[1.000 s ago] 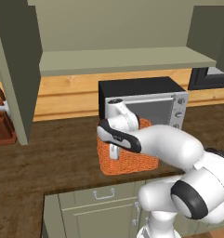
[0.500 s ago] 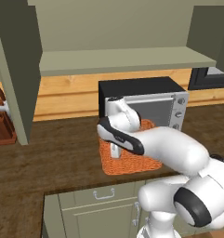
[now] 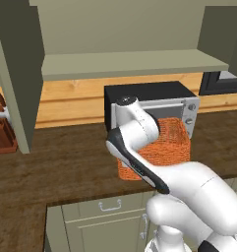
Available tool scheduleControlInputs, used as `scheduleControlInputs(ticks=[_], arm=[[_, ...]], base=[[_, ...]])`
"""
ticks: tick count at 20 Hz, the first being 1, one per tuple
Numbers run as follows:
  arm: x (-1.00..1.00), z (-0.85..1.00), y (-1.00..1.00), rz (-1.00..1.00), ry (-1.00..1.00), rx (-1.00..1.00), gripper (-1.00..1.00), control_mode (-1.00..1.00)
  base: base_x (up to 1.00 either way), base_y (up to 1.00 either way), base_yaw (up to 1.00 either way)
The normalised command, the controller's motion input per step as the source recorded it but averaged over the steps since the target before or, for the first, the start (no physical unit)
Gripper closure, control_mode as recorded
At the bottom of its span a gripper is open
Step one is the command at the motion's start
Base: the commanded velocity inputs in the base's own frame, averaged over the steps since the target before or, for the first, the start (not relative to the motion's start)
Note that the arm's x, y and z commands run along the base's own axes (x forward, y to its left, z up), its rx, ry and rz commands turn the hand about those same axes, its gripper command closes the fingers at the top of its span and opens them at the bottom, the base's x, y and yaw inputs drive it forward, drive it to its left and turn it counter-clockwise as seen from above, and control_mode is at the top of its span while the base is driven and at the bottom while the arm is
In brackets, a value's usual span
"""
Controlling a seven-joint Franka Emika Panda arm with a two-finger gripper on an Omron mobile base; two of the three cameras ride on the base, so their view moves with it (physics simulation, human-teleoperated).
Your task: Open the cabinet, pick up the bread from the cabinet and place it in the basket. Then move the basket to the dining counter.
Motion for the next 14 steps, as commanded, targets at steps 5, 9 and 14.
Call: scheduleControlInputs(ticks=[5, 9, 14], arm=[[-0.48, 0.57, 0.00, 0.01, -0.34, 0.00, 1.00, -1.00], [-0.38, 0.43, 0.00, 0.00, -0.16, 0.02, 1.00, -1.00], [-0.31, 0.44, -0.01, 0.07, -0.01, 0.09, 1.00, -1.00]], base=[[0.00, 0.00, 0.00], [0.00, 0.00, 0.00], [0.00, 0.00, 0.00]])
